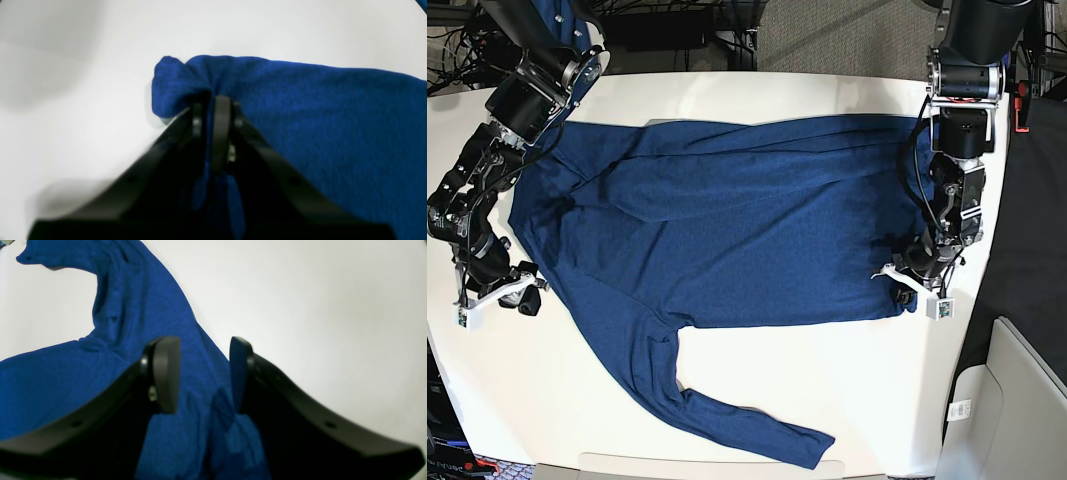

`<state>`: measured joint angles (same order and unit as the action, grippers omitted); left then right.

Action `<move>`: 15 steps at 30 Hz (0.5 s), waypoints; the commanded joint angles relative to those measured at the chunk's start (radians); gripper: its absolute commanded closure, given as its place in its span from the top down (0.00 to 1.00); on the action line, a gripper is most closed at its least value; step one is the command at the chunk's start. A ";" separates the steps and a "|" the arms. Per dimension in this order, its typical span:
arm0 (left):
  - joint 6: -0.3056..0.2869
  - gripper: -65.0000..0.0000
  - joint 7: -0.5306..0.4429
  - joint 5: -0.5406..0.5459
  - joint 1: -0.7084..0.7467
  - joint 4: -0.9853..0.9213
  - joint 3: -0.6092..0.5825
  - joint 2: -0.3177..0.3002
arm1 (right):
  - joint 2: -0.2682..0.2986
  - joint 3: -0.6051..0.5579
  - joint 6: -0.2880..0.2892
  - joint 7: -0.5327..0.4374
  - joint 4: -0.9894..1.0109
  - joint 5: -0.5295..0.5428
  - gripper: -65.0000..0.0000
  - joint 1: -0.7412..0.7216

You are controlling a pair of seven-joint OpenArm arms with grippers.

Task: Fold the T-shirt properly
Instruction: 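Grasp the shirt's side edges near the hem with both grippers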

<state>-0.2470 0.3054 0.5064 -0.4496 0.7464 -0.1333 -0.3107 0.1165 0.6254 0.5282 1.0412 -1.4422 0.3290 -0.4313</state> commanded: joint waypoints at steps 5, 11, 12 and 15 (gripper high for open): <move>0.004 0.00 0.048 -0.016 -0.004 0.075 0.001 -0.032 | 0.015 -0.003 -0.001 -0.029 0.094 -0.032 0.38 -0.096; 0.004 0.00 0.061 -0.016 0.053 0.215 0.001 -0.046 | 0.012 -0.080 -0.001 -0.121 0.208 -0.172 0.39 -0.197; 0.004 0.00 0.061 -0.016 0.070 0.239 0.001 -0.046 | 0.013 -0.109 -0.003 -0.137 0.229 -0.192 0.39 -0.215; 0.004 0.00 0.062 -0.016 0.104 0.302 0.001 -0.046 | 0.013 -0.175 -0.006 -0.186 0.324 -0.271 0.42 -0.275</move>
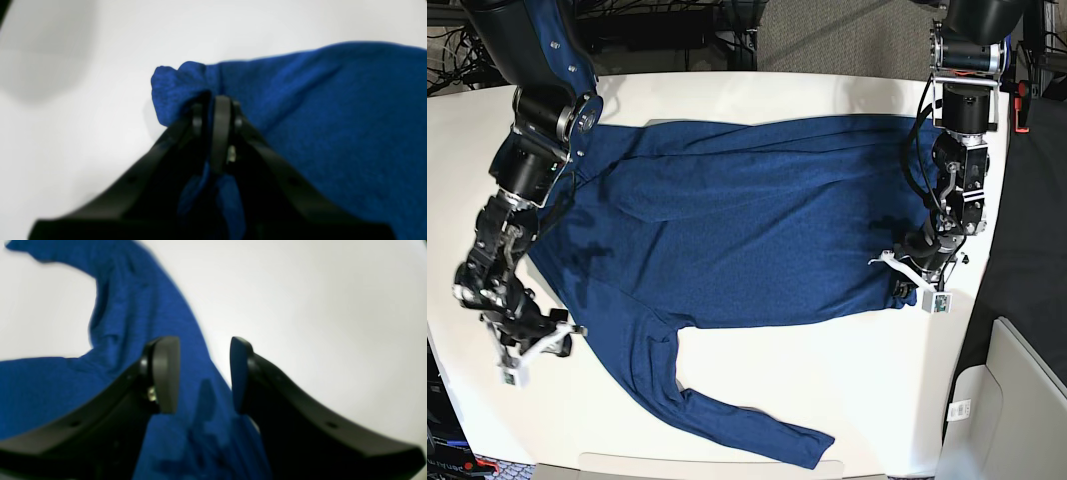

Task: Fold the T-shirt properly
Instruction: 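Grasp the shirt's side edges near the hem with both grippers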

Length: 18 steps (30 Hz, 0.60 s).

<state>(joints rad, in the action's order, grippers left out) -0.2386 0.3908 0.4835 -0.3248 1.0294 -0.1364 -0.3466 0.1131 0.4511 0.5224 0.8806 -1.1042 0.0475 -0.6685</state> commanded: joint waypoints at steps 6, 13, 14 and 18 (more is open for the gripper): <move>-0.005 0.00 -0.023 0.007 0.017 0.076 0.004 -0.010 | 0.018 -0.018 -0.081 -0.111 0.226 -0.082 0.62 -0.139; -0.005 0.00 -0.023 0.007 0.017 0.076 0.004 -0.012 | 0.029 -0.018 -0.086 -0.232 0.321 -0.185 0.62 -0.149; -0.005 0.00 -0.023 0.007 0.017 0.076 0.004 -0.012 | 0.033 -0.019 -0.086 -0.242 0.339 -0.199 0.62 -0.147; -0.005 0.00 -0.023 0.008 0.017 0.076 0.004 -0.026 | 0.041 -0.019 -0.087 -0.288 0.404 -0.214 0.62 -0.139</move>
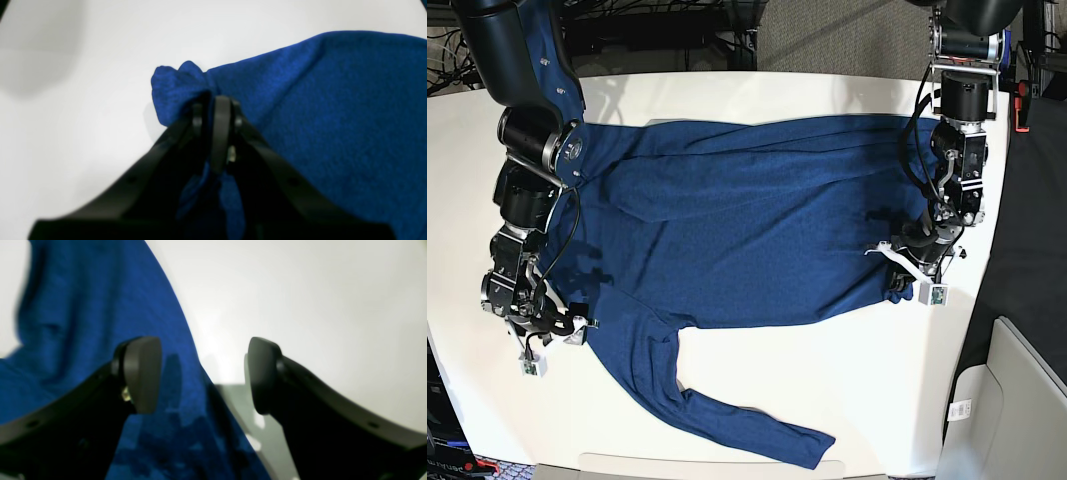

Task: Fold the T-shirt properly
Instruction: 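Grasp the shirt's side edges near the hem with both grippers, then pull the held side edges outward to smooth the shirt body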

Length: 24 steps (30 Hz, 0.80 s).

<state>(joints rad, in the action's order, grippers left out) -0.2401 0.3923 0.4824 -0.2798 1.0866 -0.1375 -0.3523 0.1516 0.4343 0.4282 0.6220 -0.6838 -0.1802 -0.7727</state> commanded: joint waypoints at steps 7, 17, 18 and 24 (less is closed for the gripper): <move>-0.003 0.00 -0.025 0.009 -0.028 0.019 0.006 -0.021 | 0.015 0.001 0.005 -0.058 -0.012 0.014 0.62 0.026; -0.003 0.00 -0.025 0.011 -0.028 0.019 0.006 -0.017 | 0.007 0.001 0.013 -0.060 -0.012 0.018 0.47 0.088; -0.003 0.00 -0.025 0.011 -0.028 0.019 0.006 -0.017 | 0.003 0.001 0.014 -0.060 -0.012 0.020 0.38 0.091; -0.003 0.00 -0.025 0.011 -0.028 0.020 0.006 -0.018 | -0.039 0.001 0.065 -0.060 -0.020 0.041 0.13 0.092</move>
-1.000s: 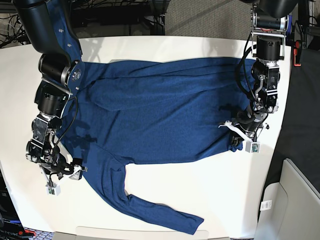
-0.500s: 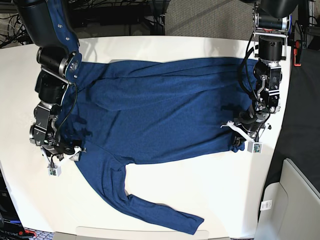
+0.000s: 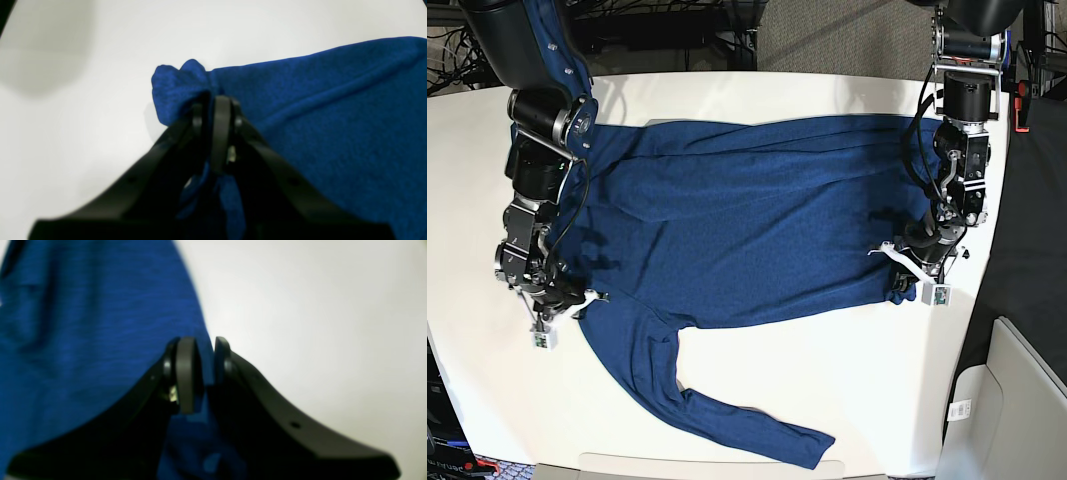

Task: Fold the T-shirt properly
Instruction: 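Pull the held side edges outward to smooth the shirt body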

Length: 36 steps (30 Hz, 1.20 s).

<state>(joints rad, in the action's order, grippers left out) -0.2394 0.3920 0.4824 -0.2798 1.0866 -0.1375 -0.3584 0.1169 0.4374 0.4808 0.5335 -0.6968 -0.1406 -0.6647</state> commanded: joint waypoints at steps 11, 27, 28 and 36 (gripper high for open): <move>-0.002 0.00 -0.024 0.009 0.011 0.116 0.028 -0.015 | 0.022 -0.001 0.217 0.244 -0.294 0.253 0.06 0.086; -0.002 0.00 0.057 0.011 0.141 0.315 0.224 -0.008 | 0.183 0.004 0.217 0.458 -0.614 0.746 0.07 0.306; -0.002 0.00 0.057 0.011 0.141 0.315 0.224 -0.008 | 0.177 0.004 0.217 0.432 -0.613 0.715 0.07 0.302; -0.002 0.00 0.063 0.009 0.141 0.315 0.215 0.020 | 0.089 -0.157 0.105 0.397 -0.594 0.275 0.46 0.127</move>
<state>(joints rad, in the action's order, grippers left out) -0.2356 0.4767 0.4820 -0.1192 1.3819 0.0746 -0.3275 0.1898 0.2726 0.5911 0.9417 -1.2808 0.1364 -0.5072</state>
